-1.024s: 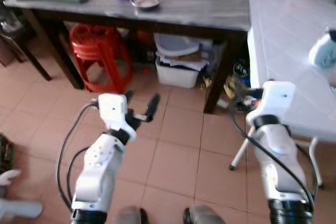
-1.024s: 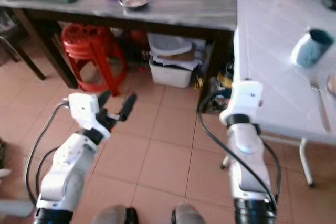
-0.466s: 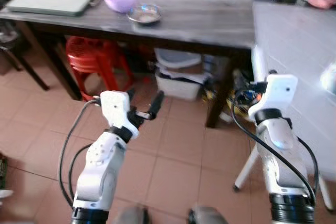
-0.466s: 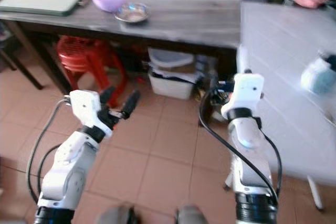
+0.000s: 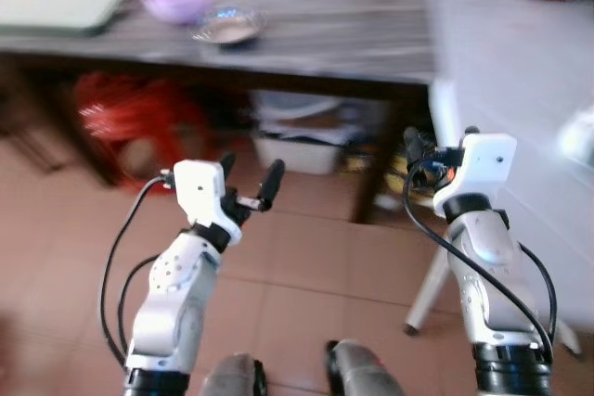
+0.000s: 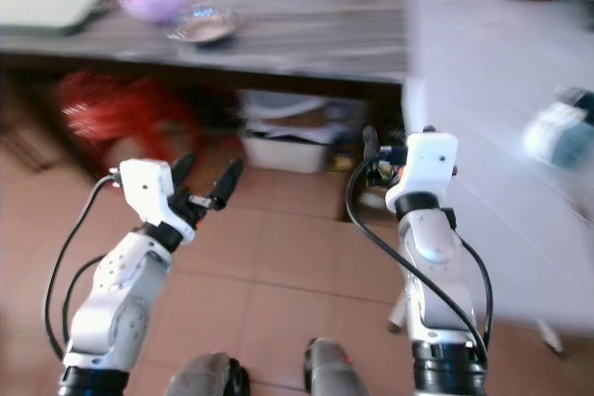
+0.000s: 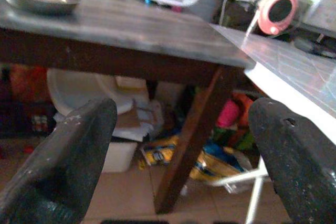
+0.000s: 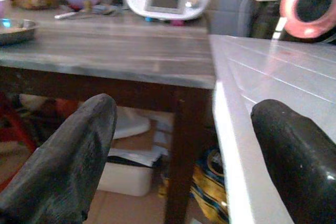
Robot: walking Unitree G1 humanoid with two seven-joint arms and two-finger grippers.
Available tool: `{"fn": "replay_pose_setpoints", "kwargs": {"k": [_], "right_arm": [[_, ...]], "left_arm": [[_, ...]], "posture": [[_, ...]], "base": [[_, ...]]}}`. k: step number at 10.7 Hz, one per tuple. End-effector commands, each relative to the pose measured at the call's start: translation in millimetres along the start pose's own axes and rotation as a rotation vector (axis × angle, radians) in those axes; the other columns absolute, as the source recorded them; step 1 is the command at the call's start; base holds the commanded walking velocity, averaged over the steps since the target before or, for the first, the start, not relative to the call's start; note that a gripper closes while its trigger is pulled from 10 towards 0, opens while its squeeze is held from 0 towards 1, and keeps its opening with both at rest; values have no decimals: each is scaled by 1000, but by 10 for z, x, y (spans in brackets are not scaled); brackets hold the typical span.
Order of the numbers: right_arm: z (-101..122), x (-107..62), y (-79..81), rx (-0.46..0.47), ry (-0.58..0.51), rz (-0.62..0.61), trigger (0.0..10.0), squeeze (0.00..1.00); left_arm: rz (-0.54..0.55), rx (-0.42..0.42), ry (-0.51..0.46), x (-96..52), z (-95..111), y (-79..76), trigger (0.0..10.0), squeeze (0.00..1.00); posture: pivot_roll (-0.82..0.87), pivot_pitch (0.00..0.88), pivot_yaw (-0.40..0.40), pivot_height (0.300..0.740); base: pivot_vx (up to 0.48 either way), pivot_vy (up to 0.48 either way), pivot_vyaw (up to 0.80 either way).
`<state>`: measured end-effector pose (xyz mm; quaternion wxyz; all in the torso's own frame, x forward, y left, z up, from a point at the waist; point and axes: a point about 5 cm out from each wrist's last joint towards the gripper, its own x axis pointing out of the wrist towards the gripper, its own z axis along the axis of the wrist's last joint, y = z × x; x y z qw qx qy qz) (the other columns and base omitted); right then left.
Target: Setting the table
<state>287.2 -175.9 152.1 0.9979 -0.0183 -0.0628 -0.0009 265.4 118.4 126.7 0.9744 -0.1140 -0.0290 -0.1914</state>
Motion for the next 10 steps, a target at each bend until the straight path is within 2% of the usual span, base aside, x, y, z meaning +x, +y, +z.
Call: {"fn": "replay_pose_setpoints", "kwargs": {"k": [1, 3, 4, 10], "right_arm": [[28, -4, 32, -1, -10, 14, 10000, 0], [24, -19, 2, -3, -4, 7, 10000, 0], [37, -18, 11, 0, -14, 12, 10000, 0], [53, -26, 34, 17, -20, 27, 10000, 0]], "left_arm": [[4, 7, 0, -26, 17, 34, 10000, 0], [-5, 9, -1, -52, 12, 13, 10000, 0], [-7, 10, -2, -57, 13, 10, 10000, 0], [-8, 9, 0, -70, 10, 6, 10000, 0]], "posture": [[-48, 143, 33, 740], [-52, 148, 32, 740], [-51, 151, 31, 740], [-52, 161, 36, 740]], "base": [[0, 0, -800], [0, 0, -800], [0, 0, 0], [0, -393, 0]]}}
